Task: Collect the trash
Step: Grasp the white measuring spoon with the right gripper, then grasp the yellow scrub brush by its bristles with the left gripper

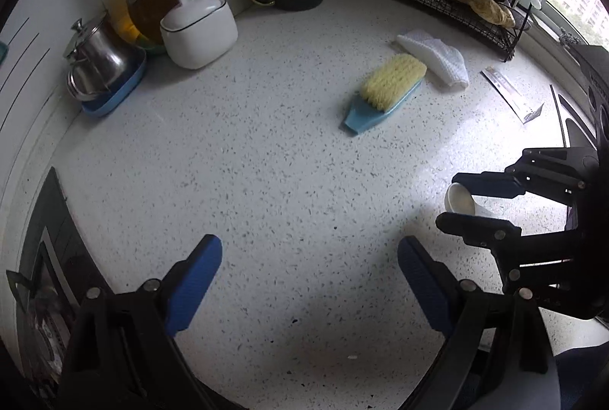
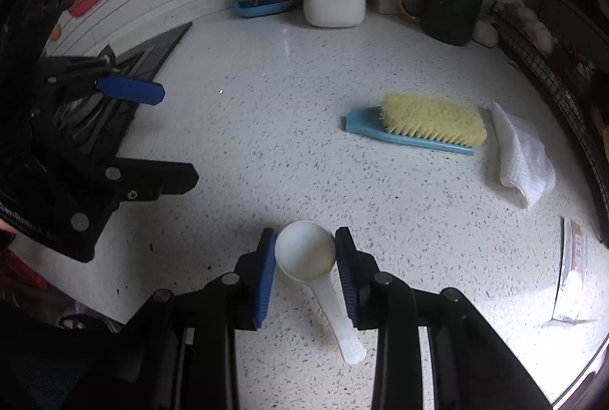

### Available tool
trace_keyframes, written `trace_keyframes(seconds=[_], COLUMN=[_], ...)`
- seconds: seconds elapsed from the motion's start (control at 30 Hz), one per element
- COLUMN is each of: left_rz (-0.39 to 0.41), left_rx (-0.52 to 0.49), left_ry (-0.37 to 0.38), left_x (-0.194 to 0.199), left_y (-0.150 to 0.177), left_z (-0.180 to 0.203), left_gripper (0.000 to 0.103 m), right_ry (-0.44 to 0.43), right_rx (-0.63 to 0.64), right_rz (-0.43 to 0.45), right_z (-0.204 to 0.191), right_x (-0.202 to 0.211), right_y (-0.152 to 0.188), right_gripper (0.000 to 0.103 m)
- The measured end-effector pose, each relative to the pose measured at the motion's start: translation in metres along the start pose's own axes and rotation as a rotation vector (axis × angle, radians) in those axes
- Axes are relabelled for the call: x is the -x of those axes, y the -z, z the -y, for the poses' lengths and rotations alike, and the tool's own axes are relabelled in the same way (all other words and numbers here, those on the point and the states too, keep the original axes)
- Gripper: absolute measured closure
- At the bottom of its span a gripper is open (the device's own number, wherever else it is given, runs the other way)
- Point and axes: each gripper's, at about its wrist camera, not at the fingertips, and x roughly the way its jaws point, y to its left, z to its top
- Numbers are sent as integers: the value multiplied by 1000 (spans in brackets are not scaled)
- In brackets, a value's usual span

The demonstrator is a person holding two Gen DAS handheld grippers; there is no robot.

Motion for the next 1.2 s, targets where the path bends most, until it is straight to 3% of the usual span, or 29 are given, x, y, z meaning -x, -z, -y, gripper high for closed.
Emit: trace_keyframes(seconds=[0.13,0.4,0.87,1.07,1.2], left_rz=[6,9,-59,-99,-115], left_rx=[-76,-249,-404,-443,-447], left_ry=[28,75,157,193,219], left_x=[-5,-22,-76,-105,-120], left_y=[-25,-69,-123,-141,-148], left_z=[9,40,71,73,74], left_gripper=[11,11,11,11,19], right_ry=[24,105,184,164,149], right_rx=[-143,-304,-413,-445,-448], right_rz=[34,49,81,92,102], right_z=[17,56,101,119,127], right_x=[13,33,29,17,9], right_y=[-6,6,0,-6,-15], right_gripper=[74,74,74,74,74])
